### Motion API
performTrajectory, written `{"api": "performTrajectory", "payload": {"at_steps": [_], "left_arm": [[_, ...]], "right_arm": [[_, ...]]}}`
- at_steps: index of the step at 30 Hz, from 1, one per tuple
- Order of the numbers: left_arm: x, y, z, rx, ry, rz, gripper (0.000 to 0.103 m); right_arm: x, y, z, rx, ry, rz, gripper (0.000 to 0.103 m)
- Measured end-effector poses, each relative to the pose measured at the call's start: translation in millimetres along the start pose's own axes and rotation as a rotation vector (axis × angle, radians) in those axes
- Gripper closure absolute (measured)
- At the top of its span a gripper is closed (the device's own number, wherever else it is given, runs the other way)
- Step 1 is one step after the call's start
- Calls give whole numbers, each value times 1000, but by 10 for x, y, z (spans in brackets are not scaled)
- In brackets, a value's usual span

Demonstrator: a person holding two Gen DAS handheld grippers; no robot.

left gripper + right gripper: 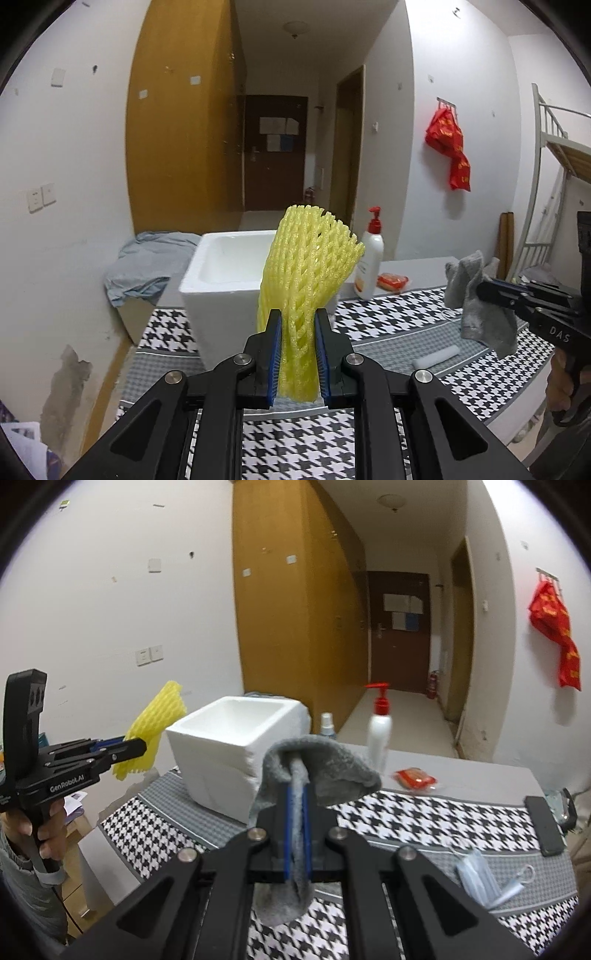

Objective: Organize soft objects
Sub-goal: 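Lift the grey sock with the right tool while the left tool holds the sponge, then carry the sock over the white foam box and open the right tool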

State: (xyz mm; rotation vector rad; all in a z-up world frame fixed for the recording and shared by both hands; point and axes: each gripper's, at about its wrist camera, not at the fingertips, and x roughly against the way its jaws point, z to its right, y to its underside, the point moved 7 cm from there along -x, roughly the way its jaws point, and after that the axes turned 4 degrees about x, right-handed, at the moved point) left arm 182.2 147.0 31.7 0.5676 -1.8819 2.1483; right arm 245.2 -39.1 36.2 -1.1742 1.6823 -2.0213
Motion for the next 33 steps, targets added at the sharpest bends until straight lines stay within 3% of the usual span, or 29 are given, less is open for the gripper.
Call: {"api": "performTrajectory", "payload": {"at_steps": [22, 33], "left_arm": [[162, -107, -676, 55, -193, 66, 85], [83, -131, -839, 77, -207, 65, 85]], "right_arm": [[-543, -749, -789, 145, -126, 33, 95], [-961, -1032, -978, 201, -156, 22, 95]]}}
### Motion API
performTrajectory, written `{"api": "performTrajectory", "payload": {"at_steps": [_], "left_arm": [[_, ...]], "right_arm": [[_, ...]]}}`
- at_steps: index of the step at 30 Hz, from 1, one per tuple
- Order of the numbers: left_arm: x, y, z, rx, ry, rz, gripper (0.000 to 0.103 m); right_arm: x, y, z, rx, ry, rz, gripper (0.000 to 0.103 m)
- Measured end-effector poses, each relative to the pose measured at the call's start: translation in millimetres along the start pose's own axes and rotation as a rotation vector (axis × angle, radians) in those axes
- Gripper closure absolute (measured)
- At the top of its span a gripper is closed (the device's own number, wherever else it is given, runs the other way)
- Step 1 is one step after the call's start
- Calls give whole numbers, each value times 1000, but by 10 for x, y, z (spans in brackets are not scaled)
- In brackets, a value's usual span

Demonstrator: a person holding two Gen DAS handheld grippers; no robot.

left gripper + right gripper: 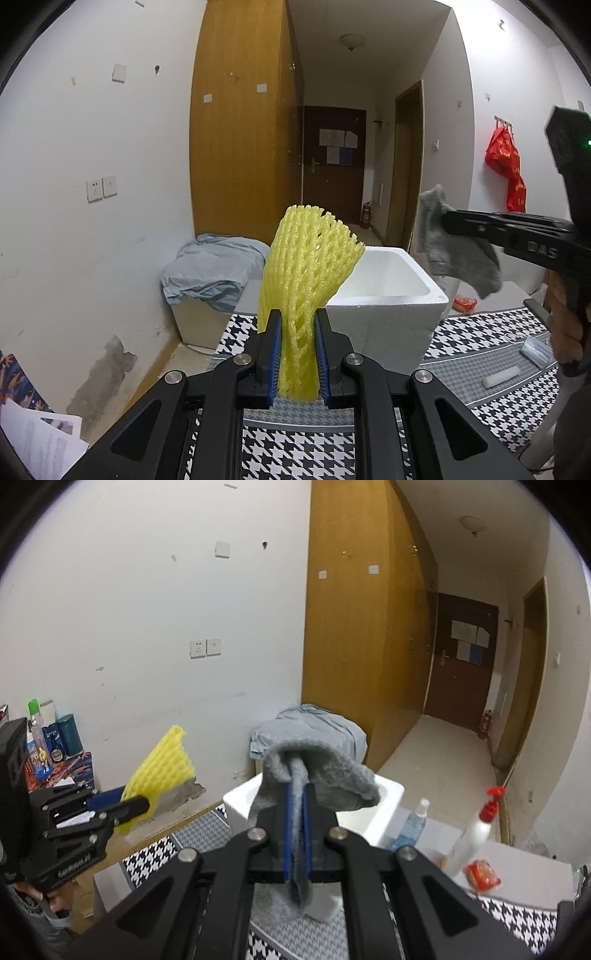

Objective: Organize soft objects
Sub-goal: 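Carry the sock over the white foam box and open the right tool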

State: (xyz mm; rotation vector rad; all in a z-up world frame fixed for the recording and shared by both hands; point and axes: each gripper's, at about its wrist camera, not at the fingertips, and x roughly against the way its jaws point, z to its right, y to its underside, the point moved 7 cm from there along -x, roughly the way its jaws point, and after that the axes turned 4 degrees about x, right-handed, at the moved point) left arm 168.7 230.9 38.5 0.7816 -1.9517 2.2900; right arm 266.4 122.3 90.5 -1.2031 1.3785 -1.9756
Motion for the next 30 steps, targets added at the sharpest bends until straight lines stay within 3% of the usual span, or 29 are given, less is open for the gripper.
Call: {"api": "performTrajectory", "payload": {"at_steps": [25, 28, 30], "left_arm": [[-304, 28, -174, 12, -18, -38, 85], [-301, 7, -194, 15, -18, -28, 85], [-316, -1, -215, 24, -17, -27, 85]], "right_arm": [[-1019, 148, 261, -133, -76, -162, 92], [-1047, 159, 271, -117, -48, -172, 81], [-1038, 165, 248, -104, -54, -164, 53]]}}
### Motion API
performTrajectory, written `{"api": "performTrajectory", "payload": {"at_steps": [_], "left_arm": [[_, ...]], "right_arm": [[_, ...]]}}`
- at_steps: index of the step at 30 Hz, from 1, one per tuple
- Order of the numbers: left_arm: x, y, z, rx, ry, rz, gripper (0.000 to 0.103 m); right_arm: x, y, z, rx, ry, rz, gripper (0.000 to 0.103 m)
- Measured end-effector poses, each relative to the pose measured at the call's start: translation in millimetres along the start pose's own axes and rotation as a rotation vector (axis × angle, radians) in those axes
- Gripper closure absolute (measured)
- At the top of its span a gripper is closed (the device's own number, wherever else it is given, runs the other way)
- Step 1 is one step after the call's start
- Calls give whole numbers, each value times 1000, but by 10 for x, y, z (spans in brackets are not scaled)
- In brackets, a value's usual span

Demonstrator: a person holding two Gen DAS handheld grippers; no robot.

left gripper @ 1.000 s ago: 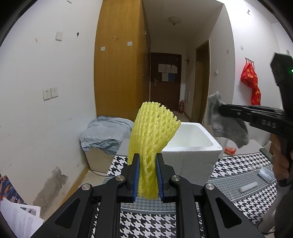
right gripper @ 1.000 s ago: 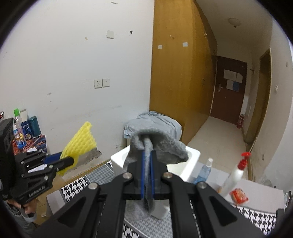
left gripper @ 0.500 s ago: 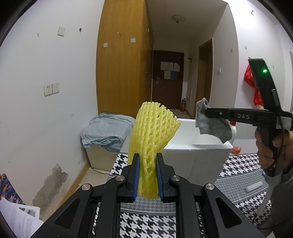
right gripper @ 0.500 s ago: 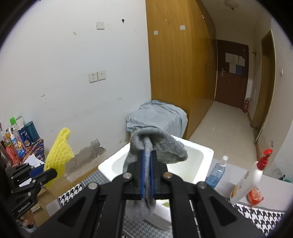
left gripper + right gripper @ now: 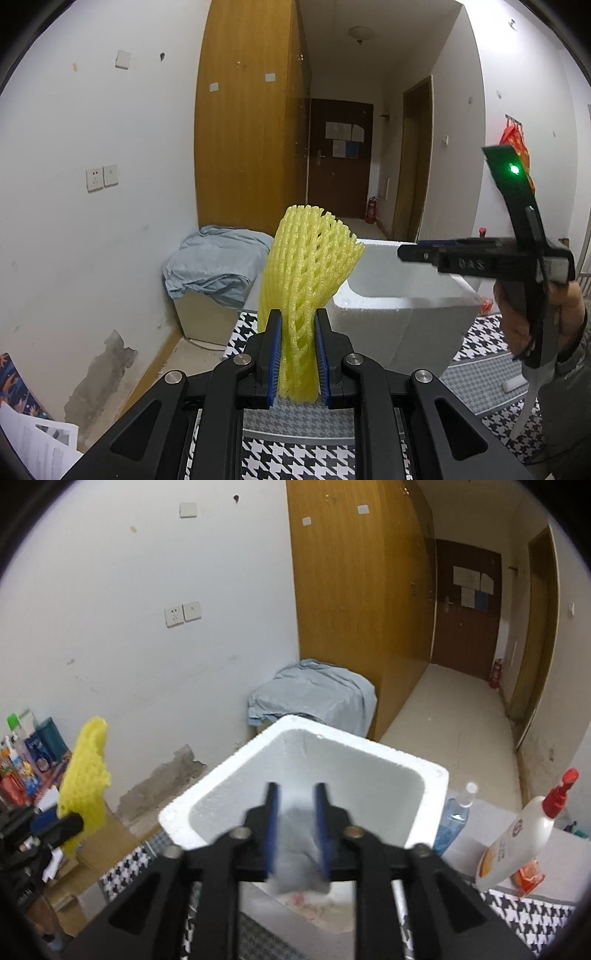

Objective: Organize soft objects
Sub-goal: 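Carry the sock over the white foam box and open the right tool, then lower the yellow sponge into the foam box and open the left tool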

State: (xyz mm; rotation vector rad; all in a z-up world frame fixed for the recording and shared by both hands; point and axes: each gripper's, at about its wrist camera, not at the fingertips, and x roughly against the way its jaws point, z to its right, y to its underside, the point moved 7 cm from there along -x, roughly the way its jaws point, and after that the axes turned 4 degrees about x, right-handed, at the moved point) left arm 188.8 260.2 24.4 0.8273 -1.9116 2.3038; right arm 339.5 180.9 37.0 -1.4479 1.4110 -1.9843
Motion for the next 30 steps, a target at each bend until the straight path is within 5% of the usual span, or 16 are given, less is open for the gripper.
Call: {"api": "performTrajectory", "payload": {"at_steps": [3, 5, 12, 30], "left_arm": [[-51, 4, 6, 5, 9, -10, 85], [-89, 9, 20, 7, 18, -20, 85], [-192, -72, 67, 15, 52, -34, 85], [-453, -304, 548, -20, 156, -86, 85]], "right_arm": [[46, 28, -36, -8, -40, 17, 26], [78, 37, -50, -13, -51, 21, 21], [203, 1, 16, -68, -35, 49, 13], [571, 207, 180, -57, 40, 58, 13]]}}
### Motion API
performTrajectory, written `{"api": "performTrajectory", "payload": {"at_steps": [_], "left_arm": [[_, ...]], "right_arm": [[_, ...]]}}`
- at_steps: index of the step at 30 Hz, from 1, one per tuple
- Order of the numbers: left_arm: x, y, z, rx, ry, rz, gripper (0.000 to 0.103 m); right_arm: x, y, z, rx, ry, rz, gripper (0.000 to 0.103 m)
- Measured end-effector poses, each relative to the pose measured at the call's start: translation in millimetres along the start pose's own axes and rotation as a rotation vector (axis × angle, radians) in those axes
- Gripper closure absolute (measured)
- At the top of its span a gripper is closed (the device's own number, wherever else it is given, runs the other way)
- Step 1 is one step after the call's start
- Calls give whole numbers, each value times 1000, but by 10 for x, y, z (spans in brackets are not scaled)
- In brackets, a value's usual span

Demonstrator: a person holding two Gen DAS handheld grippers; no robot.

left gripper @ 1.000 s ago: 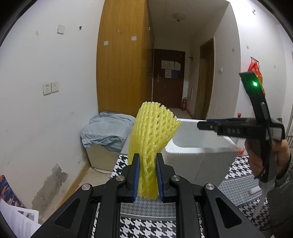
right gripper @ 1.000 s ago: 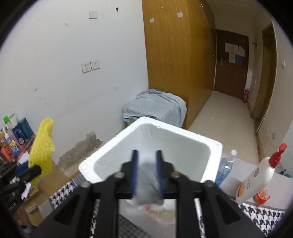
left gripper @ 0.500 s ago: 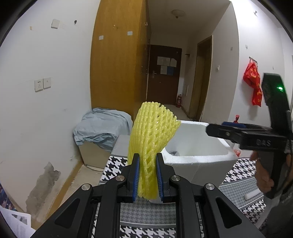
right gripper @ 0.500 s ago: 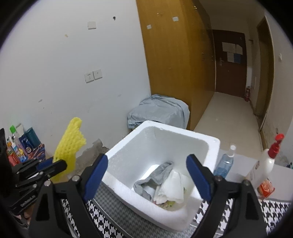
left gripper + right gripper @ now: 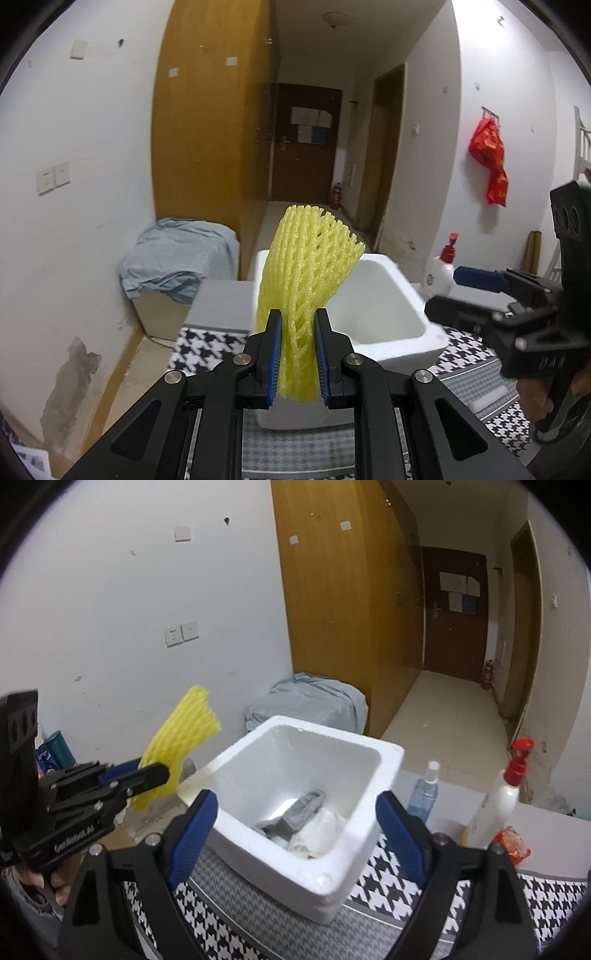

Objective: Organize soft objects
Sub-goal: 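Lower the yellow sponge into the foam box and open the left tool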

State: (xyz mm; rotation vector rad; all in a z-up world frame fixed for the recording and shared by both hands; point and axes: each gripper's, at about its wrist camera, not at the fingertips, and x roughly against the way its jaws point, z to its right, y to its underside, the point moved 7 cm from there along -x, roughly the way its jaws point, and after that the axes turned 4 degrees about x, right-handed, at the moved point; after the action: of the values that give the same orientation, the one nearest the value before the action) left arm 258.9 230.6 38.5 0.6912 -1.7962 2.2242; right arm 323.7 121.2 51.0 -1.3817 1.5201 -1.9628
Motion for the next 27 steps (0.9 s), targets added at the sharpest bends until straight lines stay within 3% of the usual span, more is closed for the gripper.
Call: {"api": "performTrajectory", "payload": {"at_steps": [9, 21, 24, 26, 27], "left_arm": [[-304, -98, 298, -35, 78, -69, 85], [-594, -129, 368, -42, 61, -109, 81], [-696, -135, 355, -39, 42, -110, 56], [-730, -149, 334, -35, 30, -96, 30], [-739, -155, 323, -36, 23, -87, 26]], "right_arm": [[212, 172, 209, -14, 70, 1, 13], [553, 376, 456, -48, 134, 25, 13], [617, 406, 500, -56, 148, 31, 13], [653, 431, 526, -61, 159, 32, 13], [667, 447, 539, -63, 165, 32, 13]]}}
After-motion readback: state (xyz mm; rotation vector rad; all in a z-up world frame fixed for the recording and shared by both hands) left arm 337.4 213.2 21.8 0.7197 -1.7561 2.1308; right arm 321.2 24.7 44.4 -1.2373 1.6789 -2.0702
